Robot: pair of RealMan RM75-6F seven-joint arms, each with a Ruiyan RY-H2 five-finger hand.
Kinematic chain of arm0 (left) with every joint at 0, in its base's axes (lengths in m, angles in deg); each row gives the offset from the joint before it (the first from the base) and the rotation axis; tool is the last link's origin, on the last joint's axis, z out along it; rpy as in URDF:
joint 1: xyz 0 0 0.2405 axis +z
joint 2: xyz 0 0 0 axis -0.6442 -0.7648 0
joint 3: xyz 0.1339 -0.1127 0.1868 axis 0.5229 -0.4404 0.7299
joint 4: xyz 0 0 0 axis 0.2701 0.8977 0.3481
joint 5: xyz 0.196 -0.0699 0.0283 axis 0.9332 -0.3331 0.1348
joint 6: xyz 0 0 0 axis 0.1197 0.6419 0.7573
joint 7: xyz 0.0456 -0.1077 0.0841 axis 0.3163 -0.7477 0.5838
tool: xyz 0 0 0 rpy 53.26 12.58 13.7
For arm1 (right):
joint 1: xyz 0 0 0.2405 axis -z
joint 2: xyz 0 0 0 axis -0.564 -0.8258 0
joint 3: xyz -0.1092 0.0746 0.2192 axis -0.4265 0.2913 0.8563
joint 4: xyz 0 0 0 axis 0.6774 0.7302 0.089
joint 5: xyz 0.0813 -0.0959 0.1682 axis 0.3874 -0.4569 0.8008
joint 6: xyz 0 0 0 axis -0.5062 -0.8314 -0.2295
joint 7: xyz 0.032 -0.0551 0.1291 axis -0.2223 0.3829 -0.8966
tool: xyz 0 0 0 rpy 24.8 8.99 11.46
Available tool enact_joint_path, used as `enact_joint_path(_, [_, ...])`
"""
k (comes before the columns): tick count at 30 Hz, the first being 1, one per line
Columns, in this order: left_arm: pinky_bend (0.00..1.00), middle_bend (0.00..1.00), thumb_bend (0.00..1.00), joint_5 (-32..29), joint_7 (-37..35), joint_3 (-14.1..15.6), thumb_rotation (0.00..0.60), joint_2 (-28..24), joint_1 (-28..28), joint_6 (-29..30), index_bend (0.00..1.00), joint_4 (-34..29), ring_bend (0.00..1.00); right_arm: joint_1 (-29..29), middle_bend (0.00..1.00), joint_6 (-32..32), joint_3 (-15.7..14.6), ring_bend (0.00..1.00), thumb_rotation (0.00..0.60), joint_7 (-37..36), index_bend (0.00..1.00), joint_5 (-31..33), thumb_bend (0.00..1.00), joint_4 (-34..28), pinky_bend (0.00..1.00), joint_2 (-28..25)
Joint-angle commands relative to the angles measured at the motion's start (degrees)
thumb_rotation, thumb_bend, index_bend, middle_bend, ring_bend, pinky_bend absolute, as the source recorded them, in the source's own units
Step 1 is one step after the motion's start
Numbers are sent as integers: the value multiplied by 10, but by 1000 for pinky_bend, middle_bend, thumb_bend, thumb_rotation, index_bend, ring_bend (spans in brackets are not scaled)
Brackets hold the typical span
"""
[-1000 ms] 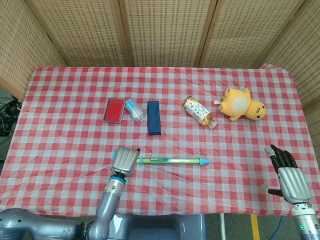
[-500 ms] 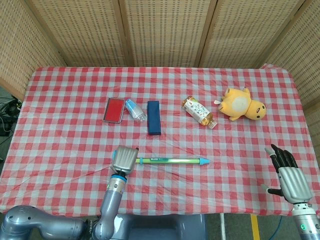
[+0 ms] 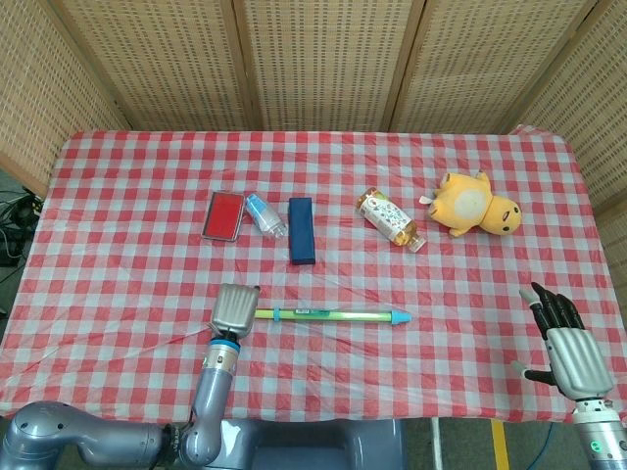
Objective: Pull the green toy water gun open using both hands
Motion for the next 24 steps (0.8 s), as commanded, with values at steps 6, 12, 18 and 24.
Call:
enact_joint_path(6, [741, 954, 356, -2, -11, 12, 600, 11, -1, -5, 464, 13, 858, -1, 0, 2, 0, 0, 600, -2, 0, 1, 121, 0, 0, 0])
enact_joint_path(12, [741, 954, 356, 1, -17, 12, 600, 3, 1, 1, 464, -1, 858, 0, 0, 0, 0, 0, 600, -4, 0, 0, 121, 0, 0, -1])
enact_joint_path(18, [741, 954, 356, 12, -16, 17, 600, -17, 3, 12, 461, -29, 858, -1, 0, 2, 1, 0, 600, -4, 0, 2, 121, -1, 0, -1])
enact_joint_path(24, [741, 954, 356, 4, -8, 21, 600, -19, 1, 13, 455, -33, 858, 0, 0, 1, -1, 0, 600, 0, 0, 0, 121, -4, 0, 0])
